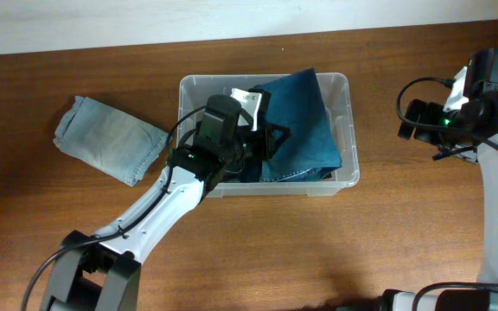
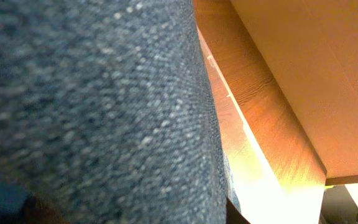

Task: Pack container
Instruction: 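Lift the dark-blue jeans with the left gripper and lay them in the bin, then press the jeans down into the bin's left side with the left gripper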

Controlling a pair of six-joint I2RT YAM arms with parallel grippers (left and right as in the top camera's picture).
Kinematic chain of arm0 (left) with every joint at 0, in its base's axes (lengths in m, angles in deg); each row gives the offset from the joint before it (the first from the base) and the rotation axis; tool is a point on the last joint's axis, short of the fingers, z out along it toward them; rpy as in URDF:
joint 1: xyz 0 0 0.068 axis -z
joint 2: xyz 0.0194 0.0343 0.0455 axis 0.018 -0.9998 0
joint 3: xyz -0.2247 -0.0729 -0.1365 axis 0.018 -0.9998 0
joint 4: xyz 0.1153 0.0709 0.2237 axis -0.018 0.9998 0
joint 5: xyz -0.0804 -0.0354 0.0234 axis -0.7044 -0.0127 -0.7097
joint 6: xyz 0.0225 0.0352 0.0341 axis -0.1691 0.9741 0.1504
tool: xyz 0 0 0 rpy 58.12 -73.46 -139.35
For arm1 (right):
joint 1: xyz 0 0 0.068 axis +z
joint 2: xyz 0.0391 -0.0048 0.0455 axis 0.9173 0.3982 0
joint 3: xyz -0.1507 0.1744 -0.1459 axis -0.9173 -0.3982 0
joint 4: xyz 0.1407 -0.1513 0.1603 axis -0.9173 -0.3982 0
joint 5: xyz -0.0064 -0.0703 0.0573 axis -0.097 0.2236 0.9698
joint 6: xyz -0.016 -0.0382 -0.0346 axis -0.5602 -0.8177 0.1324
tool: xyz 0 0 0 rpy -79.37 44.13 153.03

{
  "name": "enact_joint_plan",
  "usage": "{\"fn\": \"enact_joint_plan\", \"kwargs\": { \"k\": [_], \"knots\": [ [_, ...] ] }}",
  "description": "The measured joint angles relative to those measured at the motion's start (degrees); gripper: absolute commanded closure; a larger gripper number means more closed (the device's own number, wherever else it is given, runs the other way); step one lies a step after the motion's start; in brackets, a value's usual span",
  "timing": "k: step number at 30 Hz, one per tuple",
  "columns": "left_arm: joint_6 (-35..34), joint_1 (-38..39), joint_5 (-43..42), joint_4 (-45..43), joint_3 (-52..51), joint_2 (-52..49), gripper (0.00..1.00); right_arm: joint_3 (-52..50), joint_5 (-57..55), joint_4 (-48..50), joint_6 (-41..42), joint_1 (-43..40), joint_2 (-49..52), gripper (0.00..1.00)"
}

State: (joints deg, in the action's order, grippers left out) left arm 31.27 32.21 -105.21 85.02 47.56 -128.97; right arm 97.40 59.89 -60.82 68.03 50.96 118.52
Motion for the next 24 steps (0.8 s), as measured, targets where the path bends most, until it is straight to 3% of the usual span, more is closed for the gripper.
{"fn": "enact_joint_plan", "kwargs": {
  "k": [5, 7, 8, 9, 10, 11, 17, 24],
  "knots": [
    [0.0, 0.9, 0.9, 1.1, 0.0, 0.0, 0.97, 0.0, 0.0, 0.0, 0.0, 0.0, 0.0, 0.01],
    [0.2, 1.5, 1.1, 1.7, 0.0, 0.0, 0.70, 0.0, 0.0, 0.0, 0.0, 0.0, 0.0, 0.01],
    [0.7, 1.8, 1.1, 2.0, 0.0, 0.0, 0.49, 0.0, 0.0, 0.0, 0.0, 0.0, 0.0, 0.01],
    [0.5, 2.1, 1.0, 2.3, 0.0, 0.0, 0.17, 0.0, 0.0, 0.0, 0.0, 0.0, 0.0, 0.01],
    [0.6, 2.2, 0.9, 2.3, 0.0, 0.0, 0.04, 0.0, 0.0, 0.0, 0.0, 0.0, 0.0, 0.01],
    [0.9, 2.2, 0.7, 2.5, 0.1, 0.0, 0.01, 0.0, 0.0, 0.0, 0.0, 0.0, 0.0, 0.01],
    [3.3, 0.3, 0.6, 5.6, 0.6, 0.0, 0.01, 0.0, 0.0, 0.0, 0.0, 0.0, 0.0, 0.02],
    [4.1, -7.7, 0.7, 4.7, 2.6, 0.0, 0.01, 0.0, 0.0, 0.0, 0.0, 0.0, 0.0, 0.01]
  ]
}}
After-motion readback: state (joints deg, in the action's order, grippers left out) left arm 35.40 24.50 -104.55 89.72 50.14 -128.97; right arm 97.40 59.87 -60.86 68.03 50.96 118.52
